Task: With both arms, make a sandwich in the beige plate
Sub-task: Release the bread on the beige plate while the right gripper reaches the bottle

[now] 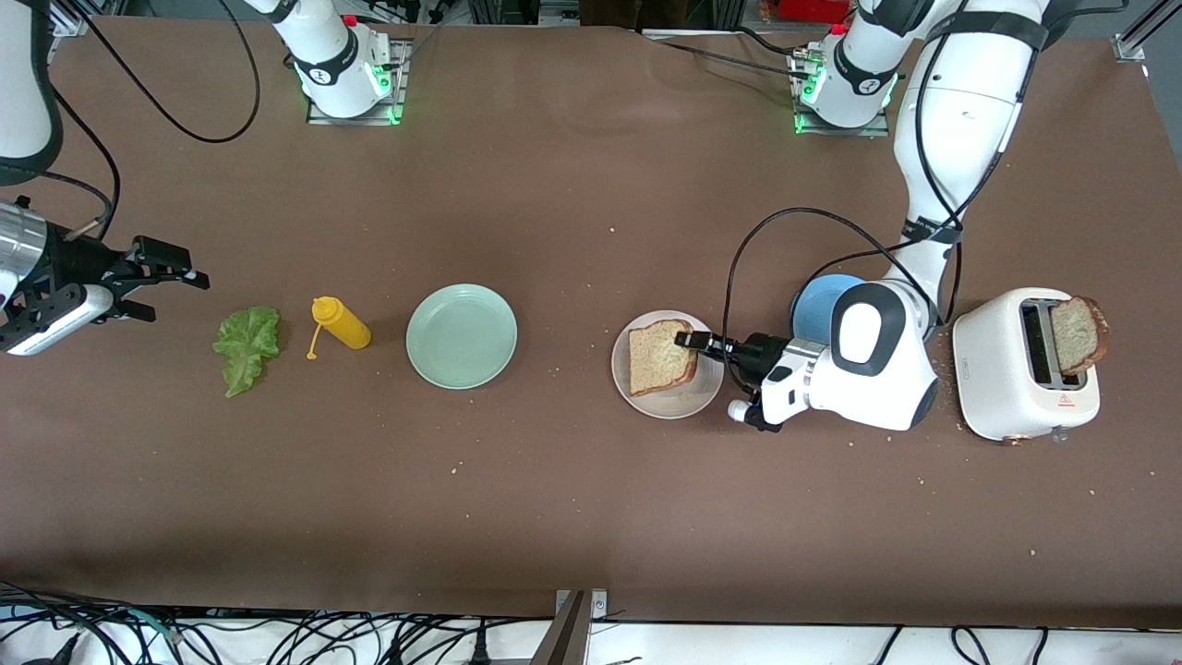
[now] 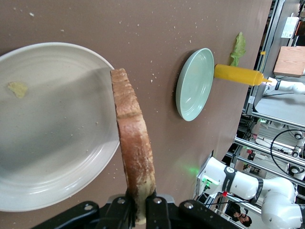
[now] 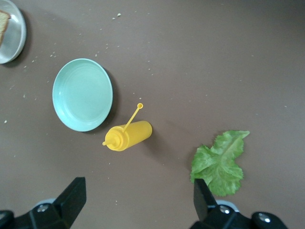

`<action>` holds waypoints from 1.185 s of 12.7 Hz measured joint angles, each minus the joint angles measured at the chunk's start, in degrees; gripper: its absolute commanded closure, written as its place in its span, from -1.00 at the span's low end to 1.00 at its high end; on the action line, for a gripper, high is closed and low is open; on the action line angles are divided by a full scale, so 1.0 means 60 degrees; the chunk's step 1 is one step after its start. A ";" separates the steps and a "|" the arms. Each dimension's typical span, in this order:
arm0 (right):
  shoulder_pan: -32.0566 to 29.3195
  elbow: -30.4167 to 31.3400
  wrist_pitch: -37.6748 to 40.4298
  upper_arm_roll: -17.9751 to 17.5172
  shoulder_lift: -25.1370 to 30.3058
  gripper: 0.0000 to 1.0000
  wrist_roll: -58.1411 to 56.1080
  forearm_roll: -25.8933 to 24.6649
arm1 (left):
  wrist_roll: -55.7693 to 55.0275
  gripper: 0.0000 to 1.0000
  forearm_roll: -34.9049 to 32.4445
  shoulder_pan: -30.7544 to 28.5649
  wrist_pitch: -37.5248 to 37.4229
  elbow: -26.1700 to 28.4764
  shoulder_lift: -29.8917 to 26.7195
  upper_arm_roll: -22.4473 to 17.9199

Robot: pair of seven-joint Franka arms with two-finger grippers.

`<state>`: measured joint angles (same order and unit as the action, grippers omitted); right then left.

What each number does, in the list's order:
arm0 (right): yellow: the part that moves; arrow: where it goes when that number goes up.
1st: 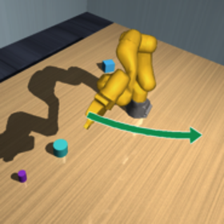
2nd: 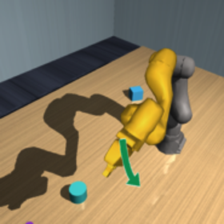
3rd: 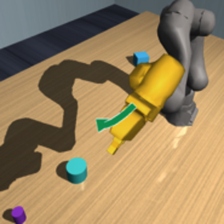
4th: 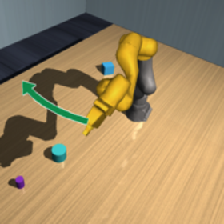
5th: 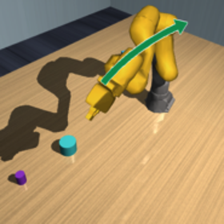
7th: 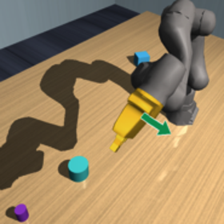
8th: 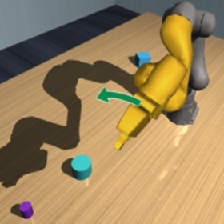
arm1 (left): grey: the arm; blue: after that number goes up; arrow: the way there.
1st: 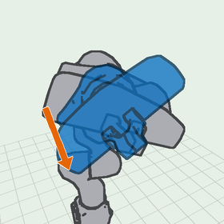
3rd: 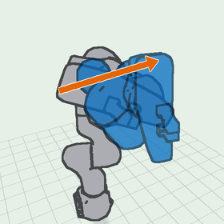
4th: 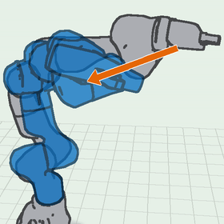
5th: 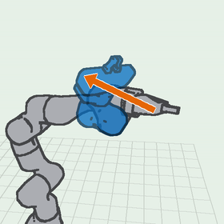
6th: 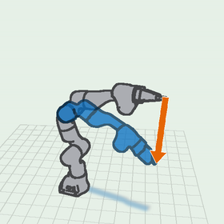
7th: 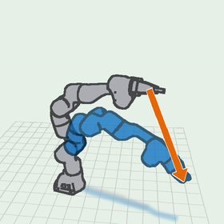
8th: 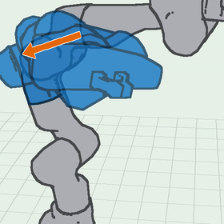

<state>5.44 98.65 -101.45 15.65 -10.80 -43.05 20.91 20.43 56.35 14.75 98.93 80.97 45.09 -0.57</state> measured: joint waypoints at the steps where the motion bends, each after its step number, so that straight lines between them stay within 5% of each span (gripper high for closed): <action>1: -0.0002 0.0195 0.0025 0.0219 -0.0001 -0.99 -0.0759 0.0353 | 0.0013 0.74 0.0000 0.0026 0.0000 0.0012 0.0074 0.0000; 3: -0.0003 0.0618 0.0057 0.0635 0.0000 -0.99 -0.2296 0.1023 | 0.0023 -0.85 0.0000 0.0051 0.0002 0.0022 0.0266 -0.0003; 4: -0.0004 0.0867 0.0070 0.0836 -0.0001 -0.99 -0.3090 0.1402 | 0.0035 -1.00 0.0000 0.0051 0.0007 0.0022 0.0357 -0.0008; 8: -0.0011 0.2214 0.0086 0.1694 -0.0022 -0.99 -0.6697 0.3298 | -0.0491 -1.00 -0.0391 0.0052 0.0705 0.0006 0.0448 -0.0209; 15: -0.0358 0.4063 0.0115 0.1867 -0.0816 -0.99 -1.1955 0.6179 | -0.2103 -1.00 -0.4200 -0.0040 0.0919 -0.0298 -0.0362 -0.0804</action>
<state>3.30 123.03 -100.76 26.85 -15.70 -114.78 57.98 7.81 31.15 14.51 104.44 79.18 42.92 -5.39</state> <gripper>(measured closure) 0.000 0.000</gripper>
